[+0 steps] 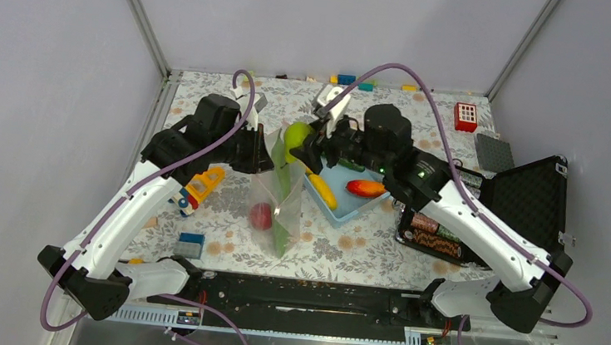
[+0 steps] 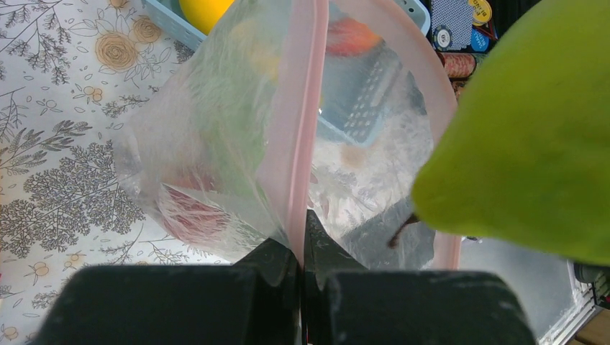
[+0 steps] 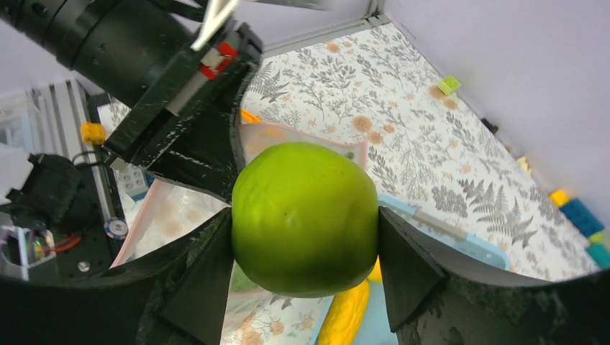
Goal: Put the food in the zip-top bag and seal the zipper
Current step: Place the fake fruit in the zipper food storage bag, then pick up the fake fruit from the bin.
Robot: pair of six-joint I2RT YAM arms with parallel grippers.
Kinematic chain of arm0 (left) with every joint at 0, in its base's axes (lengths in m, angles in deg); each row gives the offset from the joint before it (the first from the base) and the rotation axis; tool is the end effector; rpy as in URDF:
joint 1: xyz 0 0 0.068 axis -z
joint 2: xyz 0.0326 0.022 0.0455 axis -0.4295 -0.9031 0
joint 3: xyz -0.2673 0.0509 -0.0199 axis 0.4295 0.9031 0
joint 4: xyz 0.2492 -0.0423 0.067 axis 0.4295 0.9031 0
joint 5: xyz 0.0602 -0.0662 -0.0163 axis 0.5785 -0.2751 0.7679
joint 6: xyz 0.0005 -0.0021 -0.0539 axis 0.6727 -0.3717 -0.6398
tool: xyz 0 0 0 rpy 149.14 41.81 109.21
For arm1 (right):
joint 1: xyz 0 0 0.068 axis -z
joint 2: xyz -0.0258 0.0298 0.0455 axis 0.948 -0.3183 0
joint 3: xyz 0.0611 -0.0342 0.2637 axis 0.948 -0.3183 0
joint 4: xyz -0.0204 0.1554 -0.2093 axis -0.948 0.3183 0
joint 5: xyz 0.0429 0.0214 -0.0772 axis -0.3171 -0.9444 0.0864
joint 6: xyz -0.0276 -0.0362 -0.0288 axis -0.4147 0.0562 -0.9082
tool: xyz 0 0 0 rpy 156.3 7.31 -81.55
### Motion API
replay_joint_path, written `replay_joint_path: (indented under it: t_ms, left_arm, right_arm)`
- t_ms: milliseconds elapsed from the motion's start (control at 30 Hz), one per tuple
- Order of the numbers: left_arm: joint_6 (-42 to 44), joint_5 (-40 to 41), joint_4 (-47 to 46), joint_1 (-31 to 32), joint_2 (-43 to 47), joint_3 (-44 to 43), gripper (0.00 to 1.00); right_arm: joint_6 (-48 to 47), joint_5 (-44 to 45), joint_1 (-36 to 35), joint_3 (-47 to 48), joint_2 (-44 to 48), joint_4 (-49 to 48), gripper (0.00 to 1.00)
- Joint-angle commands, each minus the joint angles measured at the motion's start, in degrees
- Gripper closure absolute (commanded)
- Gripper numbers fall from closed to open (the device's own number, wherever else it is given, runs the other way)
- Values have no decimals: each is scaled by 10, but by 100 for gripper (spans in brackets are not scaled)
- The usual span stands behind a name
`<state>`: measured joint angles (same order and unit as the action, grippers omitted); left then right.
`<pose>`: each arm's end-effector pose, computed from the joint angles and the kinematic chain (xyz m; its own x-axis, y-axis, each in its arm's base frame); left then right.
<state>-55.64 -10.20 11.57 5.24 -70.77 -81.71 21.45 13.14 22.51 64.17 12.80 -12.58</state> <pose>0.1880 -0.1208 0.3969 -0.7688 0.0027 -0.6395 0.3663 0.8216 -0.4369 0.1873 0.2255 0.4476 0.0617 -0.1413 -0.9880 -0.8660 0.4846 -0.1233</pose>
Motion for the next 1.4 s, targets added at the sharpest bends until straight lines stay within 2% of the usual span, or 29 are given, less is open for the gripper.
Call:
replay_joint_path:
  t_ms: [0, 100, 167, 300, 400, 500, 700, 900, 1033, 1133, 1267, 1367]
  left_arm:
    - [-2, -21, -32, -3, 11, 1, 100]
    - [-1, -20, -32, -3, 10, 2, 100]
    - [0, -21, -32, -3, 10, 2, 100]
    - [0, -20, -32, -3, 11, 4, 100]
    - [0, -19, -31, -3, 12, 4, 100]
    - [1, -18, -31, -3, 17, 6, 100]
    - [2, -20, -33, -3, 22, 6, 100]
    - [4, -5, -33, -3, 30, 7, 100]
    - [0, 31, -32, -4, 39, 10, 100]
    - [1, 39, -32, -5, 44, 12, 100]
    - [2, 43, -32, -7, 49, 13, 100]
    - [0, 48, -33, -8, 51, 14, 100]
  right_arm:
    - [-126, 11, -39, 38, -36, 13, 63]
    - [-186, 22, -60, 40, -60, 55, 60]
    - [-207, 20, -68, 41, -66, 75, 54]
    - [-217, 17, -72, 47, -69, 100, 22]
    - [-217, 15, -73, 42, -63, 97, 9]
    - [-205, 17, -73, 34, -57, 83, 2]
    - [-155, 44, -73, 48, -58, 81, 0]
    - [-59, 175, -71, 48, -43, 64, 0]
    - [-12, 227, -61, 28, -28, 52, 0]
    - [42, 211, -24, 11, -15, 52, 0]
    - [103, 99, 47, -35, 1, 23, 0]
    - [122, 70, 77, -57, -5, 16, 0]
